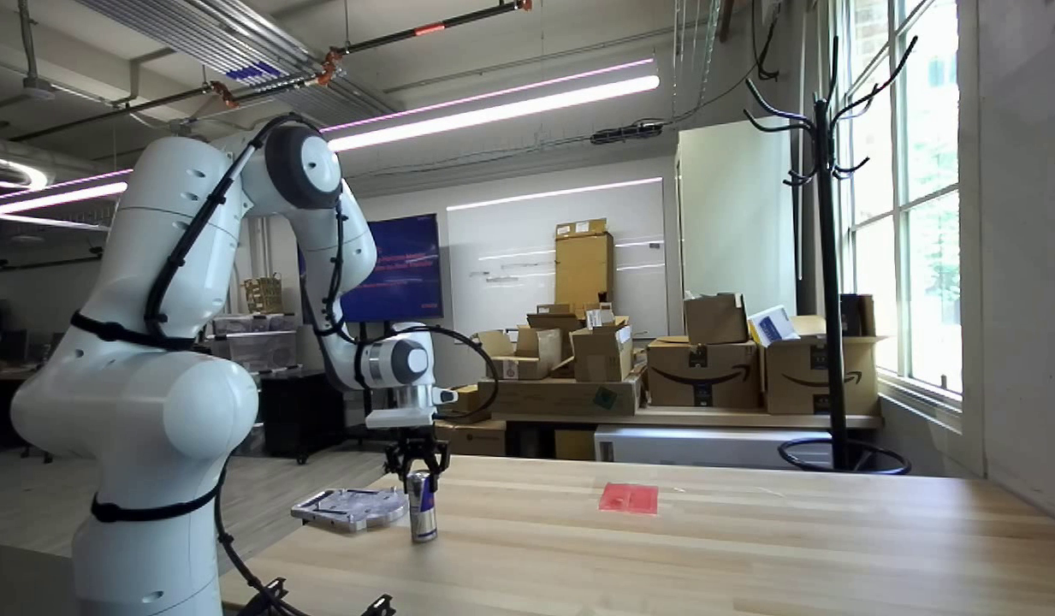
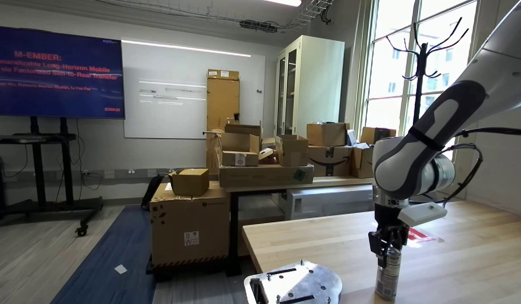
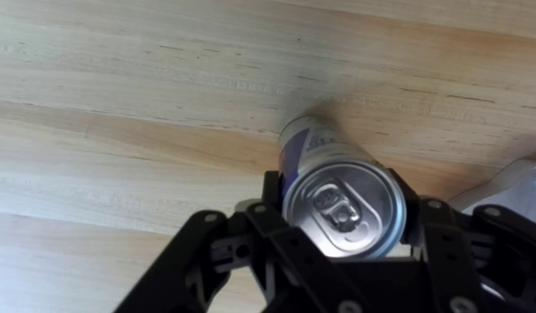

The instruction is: Put the can on top of the silver object.

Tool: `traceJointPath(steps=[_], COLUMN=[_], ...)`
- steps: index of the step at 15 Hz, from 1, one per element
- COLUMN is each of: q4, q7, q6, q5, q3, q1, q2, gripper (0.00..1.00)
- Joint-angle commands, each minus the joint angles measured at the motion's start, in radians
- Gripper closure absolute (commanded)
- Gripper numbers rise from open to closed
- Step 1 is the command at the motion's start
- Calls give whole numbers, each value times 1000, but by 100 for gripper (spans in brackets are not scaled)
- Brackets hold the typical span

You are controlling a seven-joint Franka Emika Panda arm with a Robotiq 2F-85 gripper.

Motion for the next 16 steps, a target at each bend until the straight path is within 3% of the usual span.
traceJointPath(steps=[1,9,16], q4=[-35,-87,-17], q7=[1,56,167], q6=[-5,-56,-111], q5=[-29,-127,-213], q3=[-8,32,152], q1=[3,71,167], q2=[-83,-296,-319], gripper=[67,67,67])
